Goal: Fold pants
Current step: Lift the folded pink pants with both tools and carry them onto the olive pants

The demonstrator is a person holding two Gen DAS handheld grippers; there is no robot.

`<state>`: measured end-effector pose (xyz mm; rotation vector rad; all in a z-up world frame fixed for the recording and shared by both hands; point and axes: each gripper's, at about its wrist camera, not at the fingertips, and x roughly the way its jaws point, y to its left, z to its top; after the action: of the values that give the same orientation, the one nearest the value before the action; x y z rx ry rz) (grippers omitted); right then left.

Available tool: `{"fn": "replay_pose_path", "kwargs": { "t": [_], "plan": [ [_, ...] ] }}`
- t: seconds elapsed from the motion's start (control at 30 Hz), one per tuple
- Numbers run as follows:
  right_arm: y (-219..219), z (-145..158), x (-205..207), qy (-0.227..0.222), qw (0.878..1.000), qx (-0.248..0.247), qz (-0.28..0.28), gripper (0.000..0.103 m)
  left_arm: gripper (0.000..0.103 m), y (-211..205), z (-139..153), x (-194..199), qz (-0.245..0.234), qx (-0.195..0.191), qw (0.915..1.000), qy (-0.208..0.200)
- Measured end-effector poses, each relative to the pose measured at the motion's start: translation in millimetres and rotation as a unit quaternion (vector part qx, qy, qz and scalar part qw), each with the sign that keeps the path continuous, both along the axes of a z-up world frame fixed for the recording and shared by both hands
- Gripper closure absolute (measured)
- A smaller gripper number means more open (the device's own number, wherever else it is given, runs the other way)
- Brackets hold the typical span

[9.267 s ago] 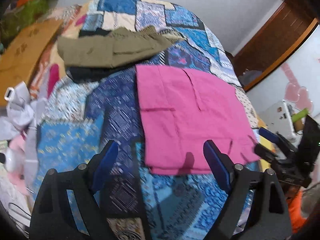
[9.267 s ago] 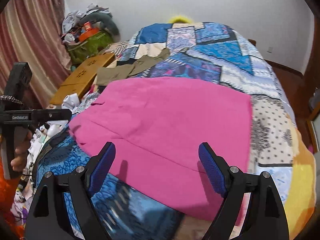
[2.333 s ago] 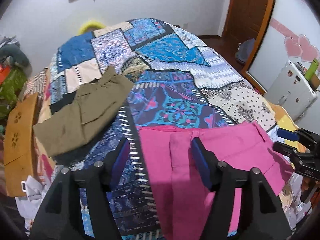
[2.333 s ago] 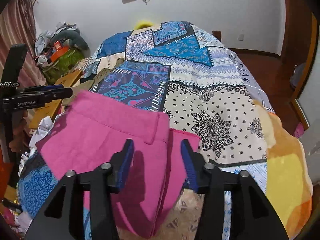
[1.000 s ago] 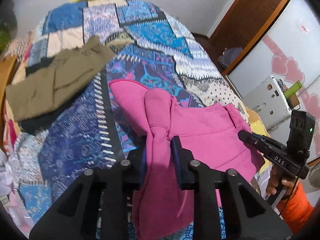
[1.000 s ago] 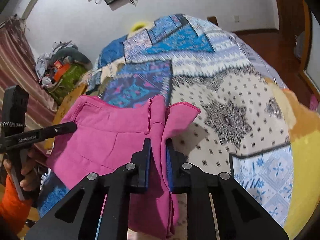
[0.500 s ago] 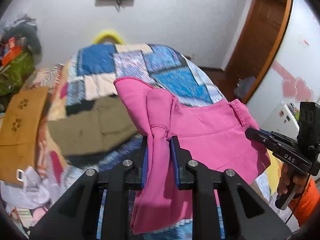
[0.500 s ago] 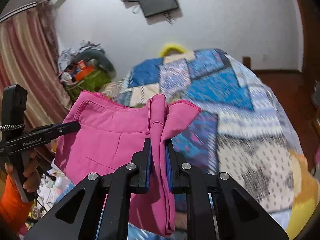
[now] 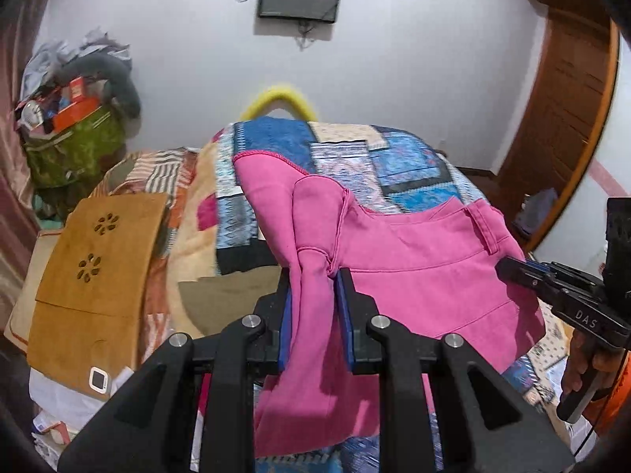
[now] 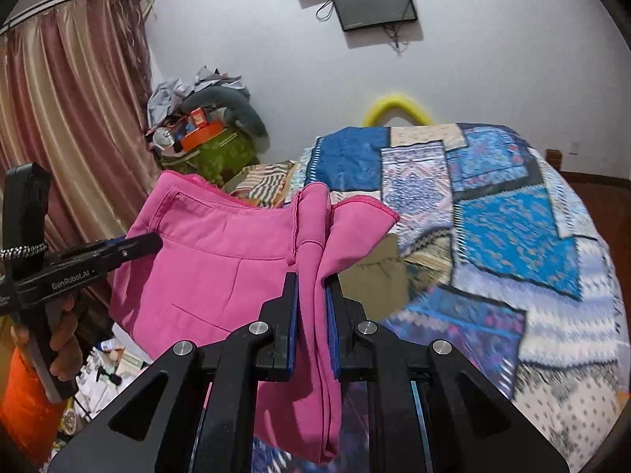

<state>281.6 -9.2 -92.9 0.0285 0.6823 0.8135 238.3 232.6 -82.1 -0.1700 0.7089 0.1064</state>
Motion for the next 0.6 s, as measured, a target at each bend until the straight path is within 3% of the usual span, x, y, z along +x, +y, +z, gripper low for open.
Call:
{"fn": "replay_pose_path", "kwargs": {
  "t": [0.27, 0.6],
  "plan": [
    [46, -29, 41, 0.016, 0.999, -0.028, 0.007, 0.092, 0.083, 43, -51, 50, 0.026, -0.007, 0.9989, 0.038],
    [83, -97, 97, 0.065, 0.994, -0.088, 0.01, 0.092, 0.082, 63, -137, 109, 0.035, -0.007, 0.9939, 0.104]
  ]
}}
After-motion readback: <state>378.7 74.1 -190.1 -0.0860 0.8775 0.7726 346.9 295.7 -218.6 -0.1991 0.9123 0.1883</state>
